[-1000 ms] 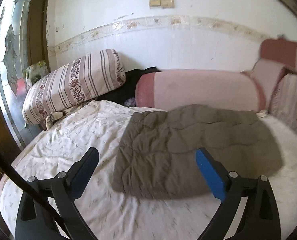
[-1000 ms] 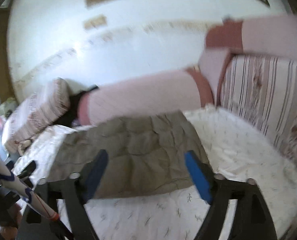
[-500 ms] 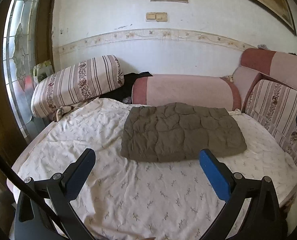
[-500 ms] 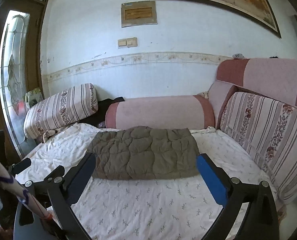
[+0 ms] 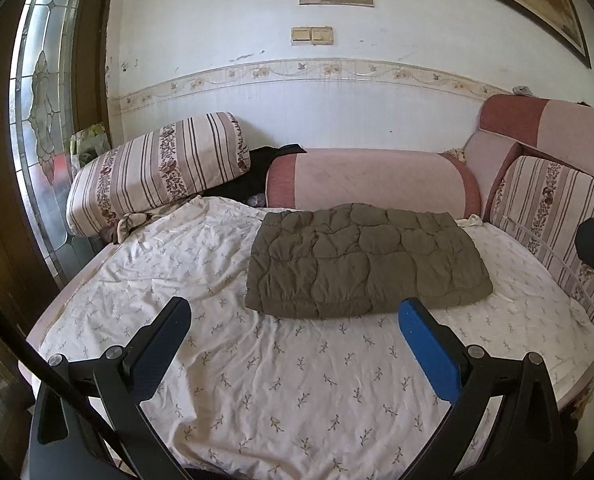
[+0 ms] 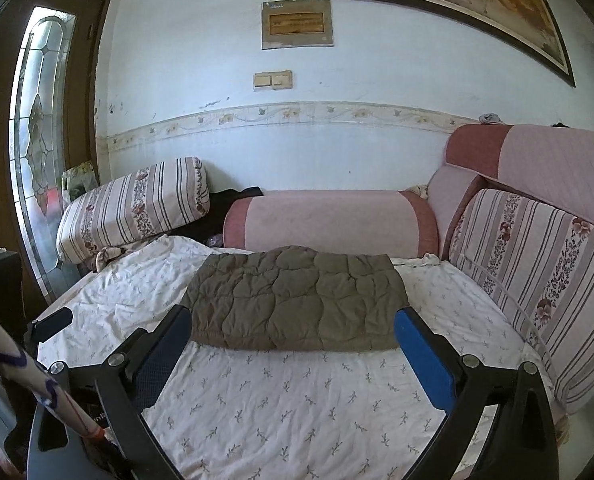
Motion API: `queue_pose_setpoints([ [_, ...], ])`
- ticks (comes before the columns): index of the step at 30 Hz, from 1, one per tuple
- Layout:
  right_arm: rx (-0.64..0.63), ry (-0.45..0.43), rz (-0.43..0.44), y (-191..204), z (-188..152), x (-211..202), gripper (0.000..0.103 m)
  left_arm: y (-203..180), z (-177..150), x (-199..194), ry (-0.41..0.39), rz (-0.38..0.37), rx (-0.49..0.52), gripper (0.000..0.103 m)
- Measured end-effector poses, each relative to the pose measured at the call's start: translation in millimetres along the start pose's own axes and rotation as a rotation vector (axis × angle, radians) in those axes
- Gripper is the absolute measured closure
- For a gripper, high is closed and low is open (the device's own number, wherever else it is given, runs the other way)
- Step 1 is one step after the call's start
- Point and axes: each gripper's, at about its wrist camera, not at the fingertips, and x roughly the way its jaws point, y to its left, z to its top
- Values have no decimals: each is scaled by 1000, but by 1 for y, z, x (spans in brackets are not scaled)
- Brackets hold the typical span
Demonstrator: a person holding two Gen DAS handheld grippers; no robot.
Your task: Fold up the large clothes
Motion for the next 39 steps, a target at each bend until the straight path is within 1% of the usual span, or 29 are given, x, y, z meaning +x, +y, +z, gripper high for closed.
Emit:
queue_pose_setpoints([
  [13, -14, 21, 0, 6, -1, 8, 0, 5, -3, 8, 18, -2, 0, 0],
  [39, -13, 27, -3, 4, -4, 9, 0, 3, -3, 10, 19, 3, 1, 0],
])
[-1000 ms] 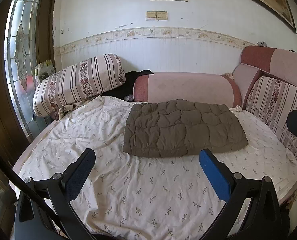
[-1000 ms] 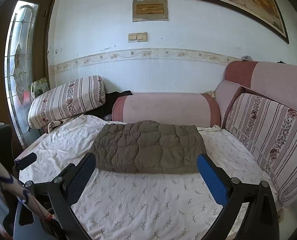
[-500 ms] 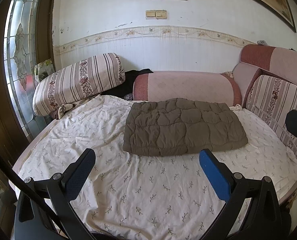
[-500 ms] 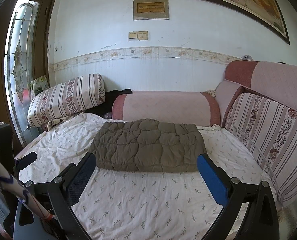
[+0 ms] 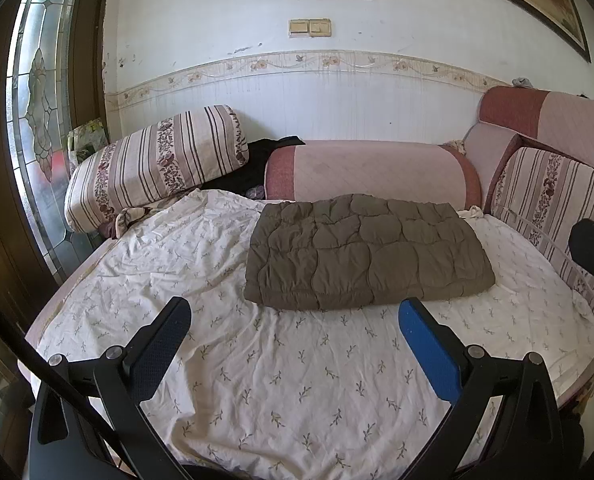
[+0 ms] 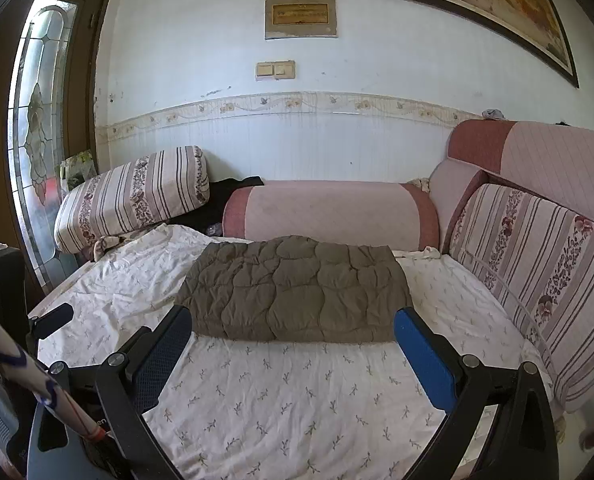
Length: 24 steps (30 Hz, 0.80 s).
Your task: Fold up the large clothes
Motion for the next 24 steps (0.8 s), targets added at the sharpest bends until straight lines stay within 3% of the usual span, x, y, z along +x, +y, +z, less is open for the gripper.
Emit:
queue_pose_setpoints([
  [24, 10, 11, -9, -5, -8, 3, 0, 3, -10, 0, 6, -9, 15, 0],
])
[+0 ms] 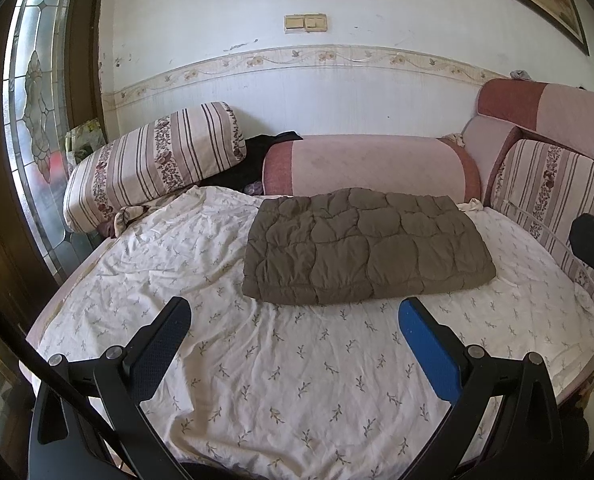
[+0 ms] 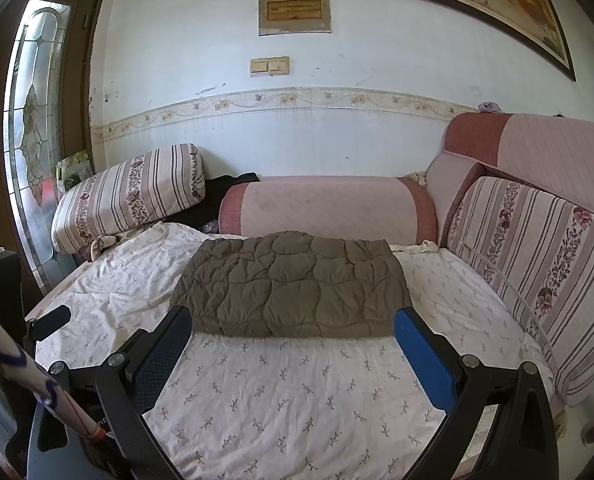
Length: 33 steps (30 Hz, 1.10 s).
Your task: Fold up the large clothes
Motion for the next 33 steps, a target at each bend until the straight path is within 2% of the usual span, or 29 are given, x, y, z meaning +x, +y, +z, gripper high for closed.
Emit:
queue_pose_setpoints([
  [33, 12, 13, 0, -3, -4, 2, 0, 0, -9, -7, 6, -2, 24, 0],
])
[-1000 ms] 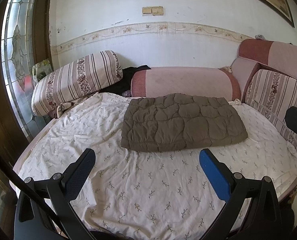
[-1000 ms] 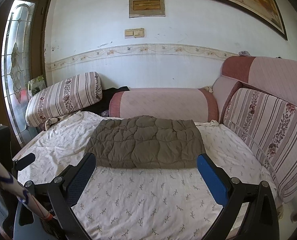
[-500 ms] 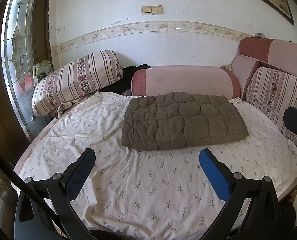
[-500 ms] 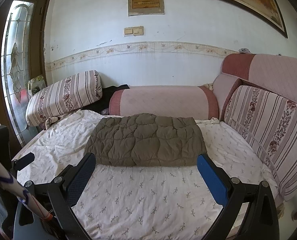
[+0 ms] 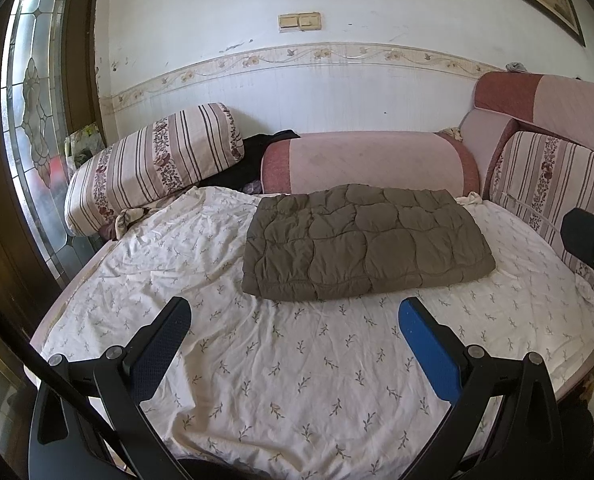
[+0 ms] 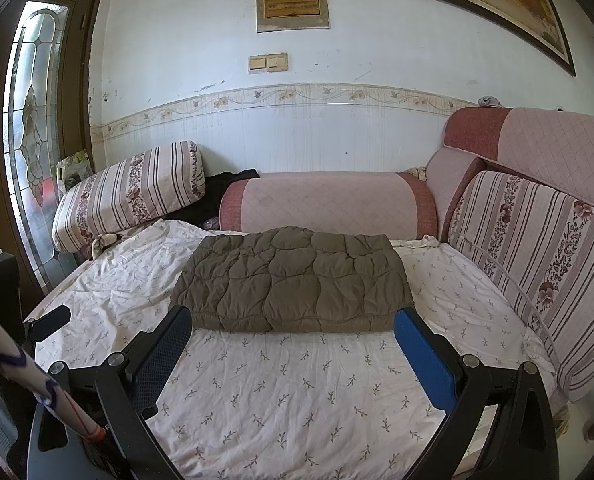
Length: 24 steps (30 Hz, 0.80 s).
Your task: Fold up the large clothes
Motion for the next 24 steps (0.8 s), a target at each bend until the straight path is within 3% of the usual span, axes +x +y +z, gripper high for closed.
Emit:
queue_pose_setpoints([
  [24, 0, 36, -34, 2, -8, 5, 0, 40, 11, -10, -4, 68, -55, 0],
])
